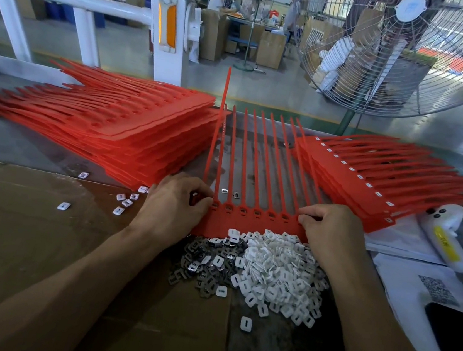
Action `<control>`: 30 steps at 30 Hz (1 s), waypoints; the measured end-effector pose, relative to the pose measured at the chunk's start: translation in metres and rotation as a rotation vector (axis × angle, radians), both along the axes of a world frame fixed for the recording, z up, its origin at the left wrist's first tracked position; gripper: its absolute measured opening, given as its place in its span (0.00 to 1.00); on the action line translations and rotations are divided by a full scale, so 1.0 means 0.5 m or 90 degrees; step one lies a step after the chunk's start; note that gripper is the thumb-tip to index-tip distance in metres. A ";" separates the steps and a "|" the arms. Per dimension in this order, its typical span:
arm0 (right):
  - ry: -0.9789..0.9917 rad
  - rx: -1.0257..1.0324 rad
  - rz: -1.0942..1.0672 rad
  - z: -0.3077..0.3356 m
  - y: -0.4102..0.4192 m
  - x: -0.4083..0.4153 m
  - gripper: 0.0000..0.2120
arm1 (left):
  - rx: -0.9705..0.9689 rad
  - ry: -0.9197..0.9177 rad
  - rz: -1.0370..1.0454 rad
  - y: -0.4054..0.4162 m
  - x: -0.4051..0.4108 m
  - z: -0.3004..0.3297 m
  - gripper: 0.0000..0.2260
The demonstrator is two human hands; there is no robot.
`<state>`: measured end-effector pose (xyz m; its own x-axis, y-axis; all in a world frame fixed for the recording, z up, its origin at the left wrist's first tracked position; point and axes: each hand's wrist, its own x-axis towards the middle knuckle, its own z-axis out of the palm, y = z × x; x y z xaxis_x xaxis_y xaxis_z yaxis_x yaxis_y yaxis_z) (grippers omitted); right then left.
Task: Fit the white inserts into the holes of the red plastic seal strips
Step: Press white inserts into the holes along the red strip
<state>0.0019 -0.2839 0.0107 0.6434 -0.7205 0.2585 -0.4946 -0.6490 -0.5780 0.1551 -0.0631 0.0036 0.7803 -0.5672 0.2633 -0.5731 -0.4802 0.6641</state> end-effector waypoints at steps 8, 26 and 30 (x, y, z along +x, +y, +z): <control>-0.019 0.031 -0.013 -0.002 -0.005 -0.013 0.11 | -0.002 0.004 0.005 0.000 -0.001 -0.001 0.05; 0.005 -0.014 -0.001 0.002 -0.003 -0.019 0.08 | 0.003 0.001 0.010 -0.002 -0.003 0.000 0.05; -0.039 -0.002 0.047 0.016 0.018 -0.015 0.06 | 0.006 0.005 0.006 0.000 -0.003 0.000 0.05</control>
<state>-0.0057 -0.2749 0.0187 0.6775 -0.6709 0.3014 -0.4088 -0.6841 -0.6040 0.1537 -0.0631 0.0034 0.7879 -0.5617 0.2523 -0.5634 -0.4923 0.6635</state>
